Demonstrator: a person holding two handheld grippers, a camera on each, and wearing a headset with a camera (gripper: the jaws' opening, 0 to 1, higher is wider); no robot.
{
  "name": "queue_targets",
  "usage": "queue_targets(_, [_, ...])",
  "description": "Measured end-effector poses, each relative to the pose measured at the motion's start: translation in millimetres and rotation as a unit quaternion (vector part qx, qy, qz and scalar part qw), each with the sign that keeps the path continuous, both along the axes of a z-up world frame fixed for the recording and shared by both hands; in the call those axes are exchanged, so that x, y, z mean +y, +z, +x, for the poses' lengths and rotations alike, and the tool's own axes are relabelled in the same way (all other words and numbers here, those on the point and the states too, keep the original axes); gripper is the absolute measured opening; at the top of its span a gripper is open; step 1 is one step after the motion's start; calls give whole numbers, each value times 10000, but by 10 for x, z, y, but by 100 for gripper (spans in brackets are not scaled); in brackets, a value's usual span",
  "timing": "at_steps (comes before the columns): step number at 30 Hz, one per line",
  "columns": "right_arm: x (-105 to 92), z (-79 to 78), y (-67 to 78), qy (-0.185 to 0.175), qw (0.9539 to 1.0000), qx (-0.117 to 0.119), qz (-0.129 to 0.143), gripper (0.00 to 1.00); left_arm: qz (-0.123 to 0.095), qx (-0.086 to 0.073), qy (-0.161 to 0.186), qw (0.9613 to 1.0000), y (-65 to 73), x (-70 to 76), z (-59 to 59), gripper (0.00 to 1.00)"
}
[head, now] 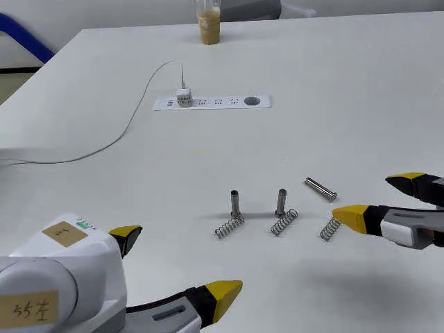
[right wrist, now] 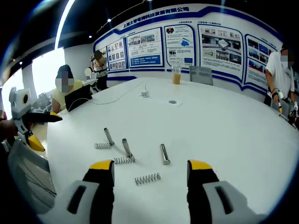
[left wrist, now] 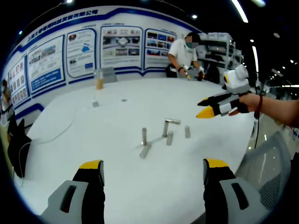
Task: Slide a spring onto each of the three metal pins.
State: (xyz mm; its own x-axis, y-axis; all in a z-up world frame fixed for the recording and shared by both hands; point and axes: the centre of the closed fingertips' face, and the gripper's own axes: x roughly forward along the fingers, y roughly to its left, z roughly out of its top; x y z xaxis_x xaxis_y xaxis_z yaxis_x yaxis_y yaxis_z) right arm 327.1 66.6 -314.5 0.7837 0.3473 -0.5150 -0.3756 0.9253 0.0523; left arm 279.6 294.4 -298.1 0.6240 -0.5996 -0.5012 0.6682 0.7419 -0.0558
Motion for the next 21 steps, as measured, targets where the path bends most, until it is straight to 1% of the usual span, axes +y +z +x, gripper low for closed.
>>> queue_targets(4, [1, 100, -40, 48, 10000, 11, -18, 60, 10, -8, 8, 10000, -7, -11, 1, 89])
queue_targets(6, [0, 146, -66, 61, 10000, 46, 1, 59, 11, -71, 34, 10000, 4, -11, 8, 87])
queue_targets(11, [14, 261, -131, 121, 9999, 91, 45, 53, 36, -103, 55, 9999, 1, -9, 16, 87])
queue_targets(14, [11, 334, -172, 152, 9998, 83, -23, 50, 70, -88, 62, 9999, -16, -6, 16, 86])
queue_targets(16, [6, 391, -201, 145, 9998, 105, -4, 49, 97, -65, 69, 9999, -32, -1, 17, 86])
queue_targets(21, [20, 525, -269, 173, 9998, 98, -21, 44, 85, -49, 77, 9999, -44, -5, 21, 86])
